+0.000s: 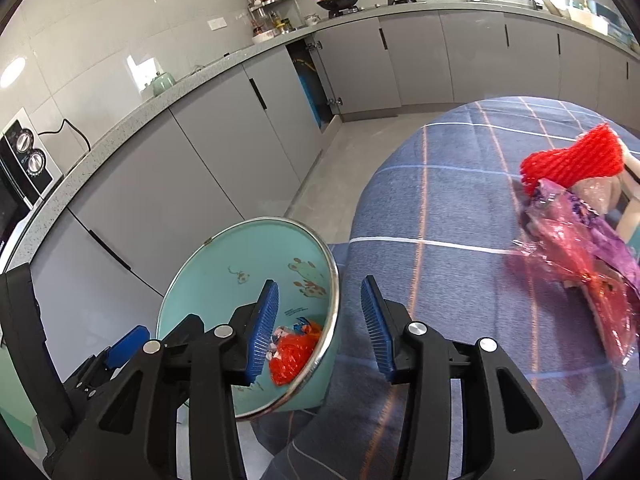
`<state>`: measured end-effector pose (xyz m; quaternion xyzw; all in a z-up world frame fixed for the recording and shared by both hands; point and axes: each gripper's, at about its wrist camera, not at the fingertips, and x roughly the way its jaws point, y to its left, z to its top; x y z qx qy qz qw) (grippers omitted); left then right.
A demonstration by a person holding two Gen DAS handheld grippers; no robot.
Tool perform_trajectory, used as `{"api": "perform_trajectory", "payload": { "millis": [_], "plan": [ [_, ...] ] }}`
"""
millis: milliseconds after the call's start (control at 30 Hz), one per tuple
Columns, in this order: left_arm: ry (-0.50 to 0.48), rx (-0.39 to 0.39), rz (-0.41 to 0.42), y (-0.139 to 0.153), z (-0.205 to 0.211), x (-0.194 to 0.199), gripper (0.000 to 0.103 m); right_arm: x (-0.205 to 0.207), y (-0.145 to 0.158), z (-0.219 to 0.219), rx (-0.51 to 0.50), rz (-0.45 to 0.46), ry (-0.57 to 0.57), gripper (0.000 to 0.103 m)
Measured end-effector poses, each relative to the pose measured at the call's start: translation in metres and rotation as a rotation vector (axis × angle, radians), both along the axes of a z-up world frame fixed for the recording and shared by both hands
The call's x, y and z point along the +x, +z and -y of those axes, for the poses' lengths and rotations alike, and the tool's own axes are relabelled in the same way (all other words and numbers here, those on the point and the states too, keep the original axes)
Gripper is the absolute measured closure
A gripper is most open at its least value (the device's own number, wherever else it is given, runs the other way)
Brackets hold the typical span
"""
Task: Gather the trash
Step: 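Move both items over the teal bin and open both grippers, then move both grippers back from the bin toward the trash pile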
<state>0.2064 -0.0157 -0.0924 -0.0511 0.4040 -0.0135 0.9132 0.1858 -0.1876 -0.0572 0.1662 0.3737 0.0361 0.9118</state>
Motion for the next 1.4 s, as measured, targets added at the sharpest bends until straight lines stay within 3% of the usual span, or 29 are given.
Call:
{"api": "perform_trajectory", "payload": {
  "millis": [167,1200,1400],
  "plan": [
    [-0.021,-0.001,0.002,0.003,0.011,-0.01,0.017,-0.011,0.002,0.01,-0.009,0.0,-0.016,0.059],
    [-0.268,0.013,0.037,0.019,0.118,-0.048,0.017,-0.089,0.022,0.128,-0.038,0.061,-0.217,0.06],
    [-0.303,0.02,0.03,0.017,0.133,-0.053,0.017,-0.088,0.017,0.162,-0.025,0.041,-0.26,0.066]
  ]
}}
